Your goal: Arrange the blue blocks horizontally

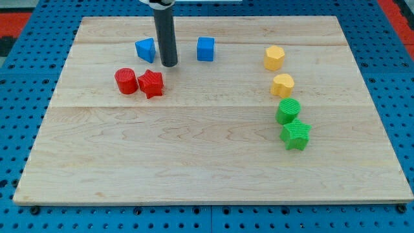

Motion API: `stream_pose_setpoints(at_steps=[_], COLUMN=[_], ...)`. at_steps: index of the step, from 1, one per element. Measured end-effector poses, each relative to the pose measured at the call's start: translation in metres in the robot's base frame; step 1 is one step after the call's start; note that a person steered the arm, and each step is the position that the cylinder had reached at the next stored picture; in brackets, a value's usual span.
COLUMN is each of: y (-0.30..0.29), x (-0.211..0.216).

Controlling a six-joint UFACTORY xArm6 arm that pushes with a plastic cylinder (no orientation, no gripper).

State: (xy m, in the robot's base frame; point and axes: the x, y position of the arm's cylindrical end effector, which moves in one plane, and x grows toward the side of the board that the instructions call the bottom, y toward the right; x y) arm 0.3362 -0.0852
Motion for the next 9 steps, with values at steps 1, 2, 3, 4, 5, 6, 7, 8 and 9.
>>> stream_pose_setpoints(at_steps=[1,2,3,4,5,6,7,8,9], y=[-0.016,-0.015,-0.029,-0.088,-0.086,-0.027,-0.024,-0.027,-0.027], x=[0.011,0.006,0.008,0.010,-0.019,-0.026,-0.022,0.000,0.000])
